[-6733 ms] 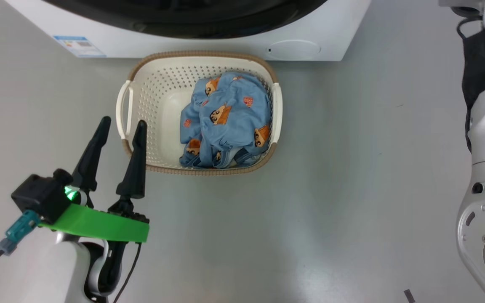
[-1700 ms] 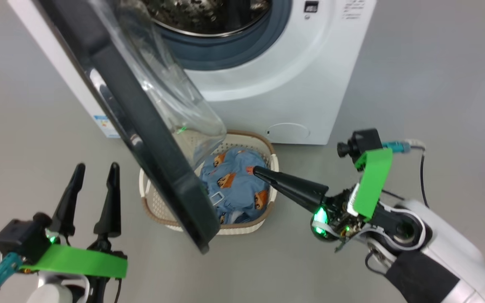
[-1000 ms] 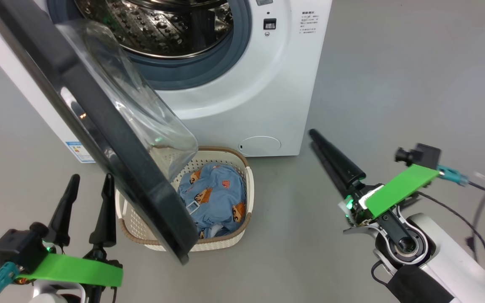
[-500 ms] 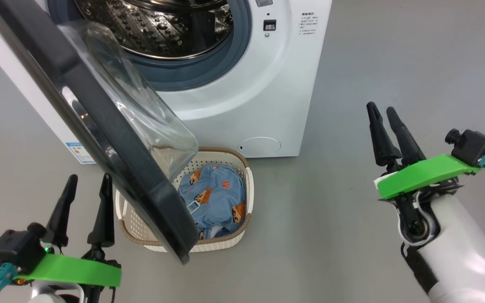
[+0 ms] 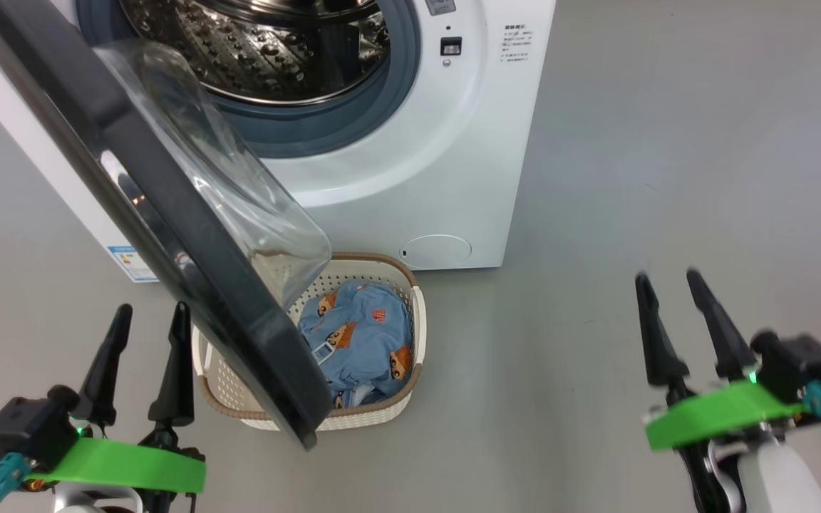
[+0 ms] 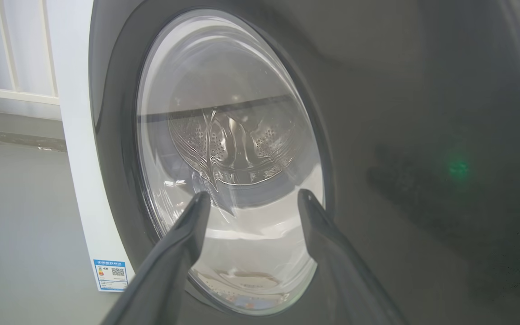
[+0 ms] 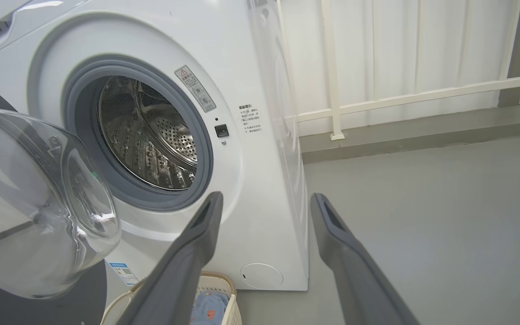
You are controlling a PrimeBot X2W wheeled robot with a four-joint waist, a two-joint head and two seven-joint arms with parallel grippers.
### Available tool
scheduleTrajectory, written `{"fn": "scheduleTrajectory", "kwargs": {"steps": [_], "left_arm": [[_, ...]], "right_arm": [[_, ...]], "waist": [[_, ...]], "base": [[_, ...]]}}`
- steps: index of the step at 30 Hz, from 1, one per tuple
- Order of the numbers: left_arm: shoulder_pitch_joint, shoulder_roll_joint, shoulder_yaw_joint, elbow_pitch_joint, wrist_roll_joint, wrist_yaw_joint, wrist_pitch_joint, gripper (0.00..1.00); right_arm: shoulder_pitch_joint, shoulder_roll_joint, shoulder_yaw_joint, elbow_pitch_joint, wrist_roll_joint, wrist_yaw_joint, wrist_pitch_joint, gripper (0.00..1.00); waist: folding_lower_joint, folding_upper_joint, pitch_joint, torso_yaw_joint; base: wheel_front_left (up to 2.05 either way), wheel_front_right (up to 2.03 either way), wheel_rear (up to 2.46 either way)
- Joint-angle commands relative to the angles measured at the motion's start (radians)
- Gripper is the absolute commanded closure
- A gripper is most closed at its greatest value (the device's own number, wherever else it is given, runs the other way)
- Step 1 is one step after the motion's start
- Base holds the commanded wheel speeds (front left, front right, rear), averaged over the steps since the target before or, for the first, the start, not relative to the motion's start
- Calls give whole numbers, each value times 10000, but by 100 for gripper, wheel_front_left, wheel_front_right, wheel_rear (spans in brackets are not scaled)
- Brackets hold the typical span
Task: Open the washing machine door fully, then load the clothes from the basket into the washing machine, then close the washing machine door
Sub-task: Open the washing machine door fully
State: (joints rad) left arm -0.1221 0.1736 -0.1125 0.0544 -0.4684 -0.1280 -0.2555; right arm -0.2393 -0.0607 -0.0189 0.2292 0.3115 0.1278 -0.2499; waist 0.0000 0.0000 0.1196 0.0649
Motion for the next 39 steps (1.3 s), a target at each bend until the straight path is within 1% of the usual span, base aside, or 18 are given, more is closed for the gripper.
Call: {"fn": "scheduleTrajectory", "kwargs": {"steps": [1,3,5,7,14,26,39], "left_arm": [[-130,223,413,-273,91,-27,-63,0],[-84,234,441,-268,99,-27,-63,0],[-31,216,464,-255,130,-27,-63,0],[50,163,467,-234,203,-27,-63,0],[192,175,419,-89,366,-27,-63,0],[424,139,435,205,646,-27,-63,0],[451,-9,654,419,1052,-27,-63,0]], "right_arm": [[295,80,113,-454,-393,29,-117,0],[637,93,-159,-659,-729,29,-117,0],[922,98,-282,-805,-606,29,-117,0],[1265,101,-202,-958,-816,29,-117,0],[1691,103,-138,-1487,-1691,29,-118,0],[2044,104,-95,-1706,-1917,29,-118,0],[2133,104,2,-1751,-1994,29,-118,0]], "waist": [[0,0,-11,-15],[0,0,-35,-48],[0,0,-68,-54],[0,0,-127,-43],[0,0,-301,59],[0,0,-547,241],[0,0,-604,127]], "base": [[0,0,0],[0,0,0],[0,0,0],[0,0,0],[0,0,0],[0,0,0],[0,0,0]]}}
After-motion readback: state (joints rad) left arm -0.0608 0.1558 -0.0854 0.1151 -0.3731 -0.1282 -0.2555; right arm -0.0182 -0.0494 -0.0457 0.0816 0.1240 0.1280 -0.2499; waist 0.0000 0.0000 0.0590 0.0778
